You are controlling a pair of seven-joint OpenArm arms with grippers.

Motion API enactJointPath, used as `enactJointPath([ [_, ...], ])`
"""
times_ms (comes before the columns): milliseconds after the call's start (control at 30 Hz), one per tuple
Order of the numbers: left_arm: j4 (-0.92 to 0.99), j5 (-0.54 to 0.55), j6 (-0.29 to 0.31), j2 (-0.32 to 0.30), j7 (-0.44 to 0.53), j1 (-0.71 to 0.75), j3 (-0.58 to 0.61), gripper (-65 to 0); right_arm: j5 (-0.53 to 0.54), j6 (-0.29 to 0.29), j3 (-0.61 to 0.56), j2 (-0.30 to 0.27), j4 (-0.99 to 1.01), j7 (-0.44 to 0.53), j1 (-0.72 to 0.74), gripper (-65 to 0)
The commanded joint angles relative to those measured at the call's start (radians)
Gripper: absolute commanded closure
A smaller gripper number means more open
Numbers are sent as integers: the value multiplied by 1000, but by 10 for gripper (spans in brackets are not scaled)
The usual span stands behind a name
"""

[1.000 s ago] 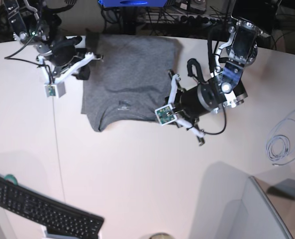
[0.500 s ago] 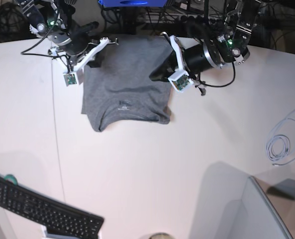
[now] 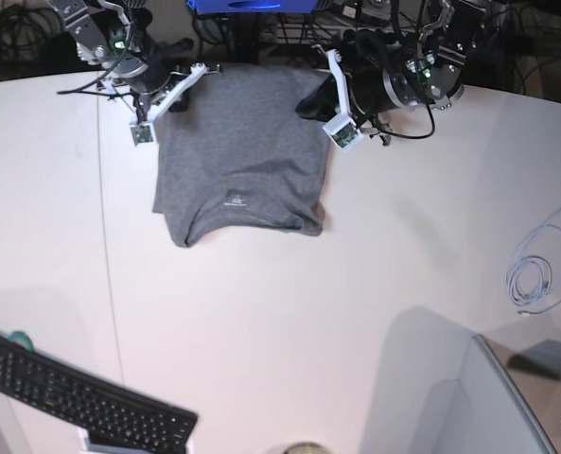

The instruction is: Layout the t-shirt on the table in an organized manner, then fold the t-shirt properly

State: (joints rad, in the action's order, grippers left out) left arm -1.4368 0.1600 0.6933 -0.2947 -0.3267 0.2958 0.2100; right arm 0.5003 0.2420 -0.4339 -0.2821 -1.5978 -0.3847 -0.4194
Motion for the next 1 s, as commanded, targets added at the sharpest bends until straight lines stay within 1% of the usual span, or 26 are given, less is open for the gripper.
enactJointPath([
  [0, -3, 6, 5, -5, 13, -2, -5, 0, 5, -11, 4, -6, -9, 2, 0, 0],
  [100, -5, 6, 5, -5, 13, -2, -7, 0, 5, -11, 4, -6, -28, 2, 0, 0],
  [200, -54, 16, 5, -5, 13, 1, -25, 0, 5, -8, 10, -12, -82, 2, -8, 0],
  [267, -124, 17, 5, 1, 11, 19, -86, 0, 4, -5, 17, -26, -129, -1, -23, 0],
  [400, -266, 17, 5, 4, 11, 72, -194, 0, 4, -5, 73, -56, -241, -1, -72, 0],
  [467, -313, 17, 5, 4, 11, 105, -260, 0, 4, -5, 112, -87, -290, -1, -103, 0],
  [567, -342, 17, 5, -1, 13, 170, -380, 0, 4, -7, 180, -131, -355, -1, -172, 0],
  [633, -342, 17, 5, -4, 22, 220, -450, 0, 4, -10, 235, -157, -379, 0, -243, 0],
  [667, -338, 8, 5, -5, 50, 248, -473, 0, 4, -11, 267, -167, -385, 0, -279, 0],
  [733, -335, 6, 5, -7, 136, 326, -515, 0, 4, -11, 329, -176, -396, 0, -362, 0],
  [833, -335, -9, 5, -7, 242, 434, -545, 0, 4, -11, 378, -176, -401, 0, -471, 0],
  [900, -335, -60, 5, -7, 288, 498, -542, 0, 4, -11, 387, -176, -398, -1, -531, 0],
  [967, -315, -133, 5, 4, 311, 544, -538, 0, 4, -11, 383, -176, -395, -4, -582, 0],
])
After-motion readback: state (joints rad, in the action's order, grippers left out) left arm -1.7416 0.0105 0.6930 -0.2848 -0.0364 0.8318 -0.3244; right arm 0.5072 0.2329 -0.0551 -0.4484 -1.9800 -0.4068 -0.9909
